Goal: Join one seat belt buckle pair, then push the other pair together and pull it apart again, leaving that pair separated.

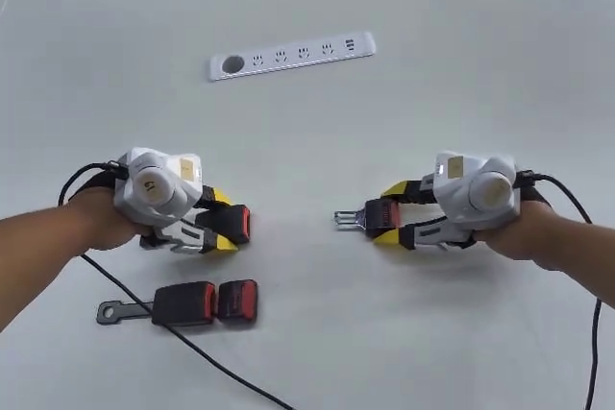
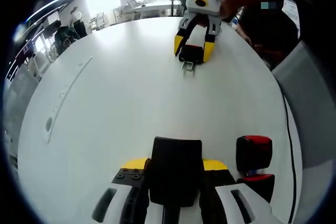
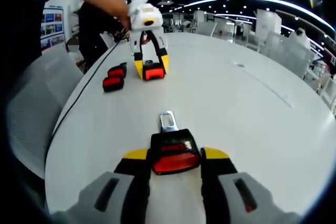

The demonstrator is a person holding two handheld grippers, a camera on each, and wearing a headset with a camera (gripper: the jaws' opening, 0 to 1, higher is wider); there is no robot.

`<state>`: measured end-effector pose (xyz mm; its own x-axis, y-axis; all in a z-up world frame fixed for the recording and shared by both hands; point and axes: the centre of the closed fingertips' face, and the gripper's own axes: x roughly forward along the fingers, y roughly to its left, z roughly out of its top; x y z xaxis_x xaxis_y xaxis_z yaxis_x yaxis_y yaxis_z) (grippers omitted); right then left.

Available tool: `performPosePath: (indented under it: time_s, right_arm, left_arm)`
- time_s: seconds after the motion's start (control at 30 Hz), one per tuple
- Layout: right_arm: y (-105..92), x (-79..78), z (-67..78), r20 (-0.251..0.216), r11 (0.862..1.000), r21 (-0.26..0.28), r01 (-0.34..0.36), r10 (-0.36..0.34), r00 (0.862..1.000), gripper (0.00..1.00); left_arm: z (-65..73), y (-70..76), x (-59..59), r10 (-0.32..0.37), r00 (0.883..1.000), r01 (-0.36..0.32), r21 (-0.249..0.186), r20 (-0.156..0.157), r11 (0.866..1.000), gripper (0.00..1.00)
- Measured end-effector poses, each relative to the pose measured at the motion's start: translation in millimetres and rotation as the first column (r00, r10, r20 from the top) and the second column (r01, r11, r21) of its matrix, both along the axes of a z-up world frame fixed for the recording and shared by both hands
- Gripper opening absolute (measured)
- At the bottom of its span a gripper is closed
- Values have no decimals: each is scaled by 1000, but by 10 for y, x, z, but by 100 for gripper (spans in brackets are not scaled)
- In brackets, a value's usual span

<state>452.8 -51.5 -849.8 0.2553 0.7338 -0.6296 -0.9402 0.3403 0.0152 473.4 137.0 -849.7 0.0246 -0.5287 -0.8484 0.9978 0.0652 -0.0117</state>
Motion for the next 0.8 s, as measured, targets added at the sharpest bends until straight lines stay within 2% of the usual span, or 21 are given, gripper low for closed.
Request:
performPosePath:
  time_s: [0.33,0.53,0.67,0.7,0.73,0.8]
  right_arm:
    - [-14,17,-9,-10,1000,-2,23,-23,1000,38]
    - [-33,26,-21,-12,1000,-4,20,-20,1000,39]
    - [-52,87,-16,-13,998,1,57,-57,998,47]
    - [-20,74,4,-50,995,38,89,-87,995,50]
    - [-45,57,-10,-77,993,35,114,-111,991,57]
    - [-67,110,12,-60,989,37,144,-142,988,66]
  left_arm:
    - [-3,12,3,8,1000,-8,-3,-1,1000,38]
    - [-2,9,-1,53,998,-53,5,-15,999,39]
    - [20,-23,-8,83,996,-83,17,-26,996,44]
    - [52,-41,15,100,995,-100,6,-19,995,48]
    - [85,-64,42,129,992,-129,-12,-17,992,54]
    - [181,-106,96,179,984,-180,-53,-12,982,61]
